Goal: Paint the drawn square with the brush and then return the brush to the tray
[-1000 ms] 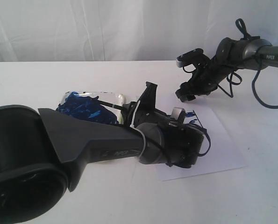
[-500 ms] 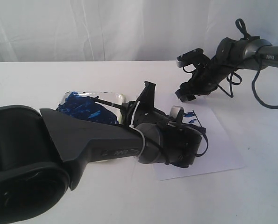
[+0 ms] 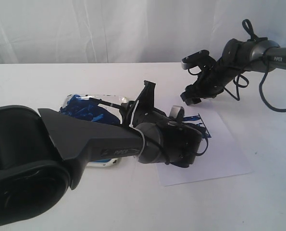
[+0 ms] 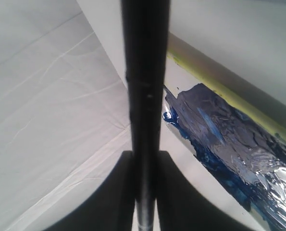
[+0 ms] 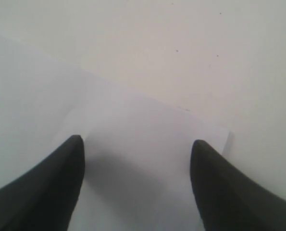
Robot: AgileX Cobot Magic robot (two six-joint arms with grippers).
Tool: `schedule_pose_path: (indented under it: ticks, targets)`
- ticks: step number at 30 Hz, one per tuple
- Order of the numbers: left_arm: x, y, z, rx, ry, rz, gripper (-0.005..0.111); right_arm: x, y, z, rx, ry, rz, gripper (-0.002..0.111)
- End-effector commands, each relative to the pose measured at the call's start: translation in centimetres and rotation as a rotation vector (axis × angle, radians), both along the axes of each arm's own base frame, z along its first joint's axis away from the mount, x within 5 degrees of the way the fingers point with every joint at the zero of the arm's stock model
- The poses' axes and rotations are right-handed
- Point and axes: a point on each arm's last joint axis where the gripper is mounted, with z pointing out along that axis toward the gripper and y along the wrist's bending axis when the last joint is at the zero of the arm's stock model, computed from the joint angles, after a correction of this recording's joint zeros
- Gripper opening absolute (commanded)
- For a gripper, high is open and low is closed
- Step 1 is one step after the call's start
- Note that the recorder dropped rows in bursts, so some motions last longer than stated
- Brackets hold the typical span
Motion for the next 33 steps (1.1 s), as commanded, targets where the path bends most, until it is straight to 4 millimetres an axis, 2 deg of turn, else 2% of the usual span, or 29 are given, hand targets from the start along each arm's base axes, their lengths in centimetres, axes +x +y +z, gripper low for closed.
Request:
schedule_pose_path:
  ticks: [1,13,22,33]
  targets:
    - [0.1,0.9,0.5,0.043,-0.042,0.089,0.000,-1.0,-0.5,-3.0,-0.079,0.116,0.062,0.060]
    - [-1.1,-0.1,0.6,0.041,-0.050,0.053,0.000,-1.0,-0.5,-3.0,-0.079,0.116,0.062,0.060]
    - [-1.1,-0.1,0.6,0.024,-0.059,0.060,0.000,-1.0,-0.5,-3.0,-0.079,0.116,0.062,0.060]
    - [0.0,0.9,0.5,0.017,-0.054,0.099,0.000,-1.0,-0.5,-3.0,-0.079,0.116,0.062,0.060]
